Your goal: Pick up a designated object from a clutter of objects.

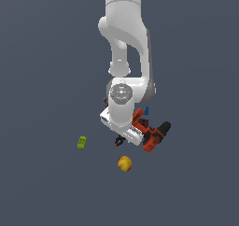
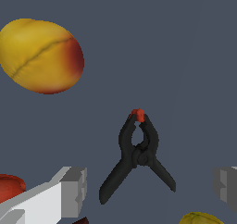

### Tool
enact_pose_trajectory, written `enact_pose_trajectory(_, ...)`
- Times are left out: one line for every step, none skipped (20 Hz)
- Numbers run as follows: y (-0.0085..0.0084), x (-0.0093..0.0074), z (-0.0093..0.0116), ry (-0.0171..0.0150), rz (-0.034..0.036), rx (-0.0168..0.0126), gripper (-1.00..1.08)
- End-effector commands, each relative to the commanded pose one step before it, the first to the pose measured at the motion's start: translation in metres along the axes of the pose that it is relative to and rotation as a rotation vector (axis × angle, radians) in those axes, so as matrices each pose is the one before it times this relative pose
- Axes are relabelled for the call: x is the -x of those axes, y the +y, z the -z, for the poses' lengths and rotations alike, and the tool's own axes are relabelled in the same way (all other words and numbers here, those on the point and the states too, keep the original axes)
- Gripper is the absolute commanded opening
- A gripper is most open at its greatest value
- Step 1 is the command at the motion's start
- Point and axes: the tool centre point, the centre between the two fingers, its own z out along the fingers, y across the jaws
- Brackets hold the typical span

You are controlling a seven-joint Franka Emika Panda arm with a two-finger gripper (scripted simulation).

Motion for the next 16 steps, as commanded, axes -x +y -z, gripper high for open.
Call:
enact_pose_trajectory(-0.00008, -0.00024, 0.00000, 0.00060, -0.00022, -0.00043, 1.00)
enact_pose_trajectory(-0.00003, 0.00005, -0.00103, 0.00000, 0.00000, 0.00000, 1.00)
enact_pose_trajectory(-0.00005, 0.00008, -0.00172, 0.00000, 0.00000, 0.00000, 1.00)
enact_pose_trajectory(0.00016, -0.00004, -0.00231, 0.00014, -0.00046, -0.00005, 1.00)
enact_pose_trajectory(-0.00008, 0.00015, -0.00307, 0.00000, 0.00000, 0.00000, 1.00)
enact_pose_trajectory(0.00014, 0.00003, -0.00365, 0.00014, -0.00046, -0.00005, 1.00)
enact_pose_trajectory(0.00013, 0.00007, -0.00431, 0.00014, -0.00046, -0.00005, 1.00)
enact_pose_trajectory(0.00011, 0.00011, -0.00495, 0.00014, -0.00046, -0.00005, 1.00)
enact_pose_trajectory(0.00010, 0.00014, -0.00556, 0.00014, -0.00046, -0.00005, 1.00)
enact_pose_trajectory(0.00008, 0.00011, -0.00546, 0.00014, -0.00046, -0.00005, 1.00)
enact_pose_trajectory(0.00007, 0.00003, -0.00472, 0.00014, -0.00046, -0.00005, 1.00)
enact_pose_trajectory(0.00005, -0.00005, -0.00398, 0.00014, -0.00046, -0.00006, 1.00)
enact_pose_trajectory(-0.00019, 0.00001, -0.00335, 0.00000, 0.00000, 0.00000, 1.00)
enact_pose_trajectory(0.00001, -0.00023, -0.00255, 0.00015, -0.00046, -0.00007, 1.00)
enact_pose_trajectory(-0.00022, -0.00014, -0.00196, 0.00000, 0.00000, 0.00000, 1.00)
enact_pose_trajectory(-0.00020, -0.00017, -0.00133, 0.00000, 0.00000, 0.00000, 1.00)
